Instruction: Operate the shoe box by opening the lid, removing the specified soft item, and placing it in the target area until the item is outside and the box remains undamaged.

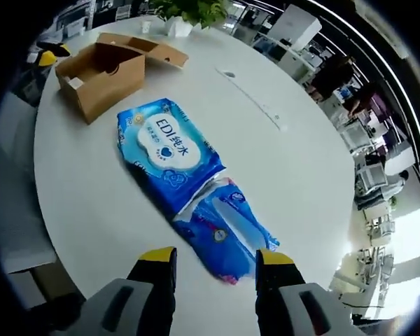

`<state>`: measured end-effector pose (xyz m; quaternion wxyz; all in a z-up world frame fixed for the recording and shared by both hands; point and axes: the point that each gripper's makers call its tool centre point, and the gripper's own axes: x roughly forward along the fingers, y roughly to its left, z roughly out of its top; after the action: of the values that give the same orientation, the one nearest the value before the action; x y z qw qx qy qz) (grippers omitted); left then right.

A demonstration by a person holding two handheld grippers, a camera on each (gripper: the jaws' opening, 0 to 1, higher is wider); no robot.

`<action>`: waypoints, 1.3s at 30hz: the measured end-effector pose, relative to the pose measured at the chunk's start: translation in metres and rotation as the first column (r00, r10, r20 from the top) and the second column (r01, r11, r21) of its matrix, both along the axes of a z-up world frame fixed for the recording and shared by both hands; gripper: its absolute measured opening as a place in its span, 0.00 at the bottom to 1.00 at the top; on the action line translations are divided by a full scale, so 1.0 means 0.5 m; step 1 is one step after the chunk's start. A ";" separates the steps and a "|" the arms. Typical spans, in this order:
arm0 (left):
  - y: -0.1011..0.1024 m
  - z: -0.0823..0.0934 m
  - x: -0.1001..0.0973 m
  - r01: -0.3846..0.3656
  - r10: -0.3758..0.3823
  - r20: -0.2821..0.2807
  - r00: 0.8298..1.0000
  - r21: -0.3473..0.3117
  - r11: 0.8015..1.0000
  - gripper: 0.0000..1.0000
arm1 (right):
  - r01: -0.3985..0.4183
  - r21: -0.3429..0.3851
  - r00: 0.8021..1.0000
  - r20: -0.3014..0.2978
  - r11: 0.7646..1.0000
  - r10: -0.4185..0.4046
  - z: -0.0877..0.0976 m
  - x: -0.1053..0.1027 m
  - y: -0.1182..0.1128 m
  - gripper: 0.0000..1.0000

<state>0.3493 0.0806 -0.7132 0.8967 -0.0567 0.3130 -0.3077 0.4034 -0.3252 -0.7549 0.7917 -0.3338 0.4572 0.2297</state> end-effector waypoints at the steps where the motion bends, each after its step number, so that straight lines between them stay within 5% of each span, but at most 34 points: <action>1: -0.001 0.000 0.000 0.001 -0.001 0.000 1.000 -0.001 1.000 0.30 | 0.025 0.026 1.000 0.012 0.999 -0.025 0.004 -0.001 0.005 0.43; 11: -0.011 -0.002 -0.004 0.020 -0.020 -0.003 1.000 0.002 1.000 0.30 | 0.182 0.195 0.978 0.069 0.964 -0.199 0.029 -0.010 0.034 0.44; 23: -0.024 0.005 -0.010 0.039 -0.039 -0.003 0.999 -0.014 0.999 0.30 | 0.225 0.322 0.956 0.109 0.920 -0.273 0.070 -0.002 0.100 0.44; 39: -0.012 0.008 -0.010 0.017 -0.017 -0.008 1.000 -0.031 0.999 0.29 | 0.159 0.404 0.972 0.094 0.901 -0.214 0.056 -0.003 0.257 0.46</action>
<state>0.3442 0.0745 -0.7093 0.8918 -0.0691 0.3126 -0.3197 0.4020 -0.1965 -0.7267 0.8903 -0.1372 0.3763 0.2168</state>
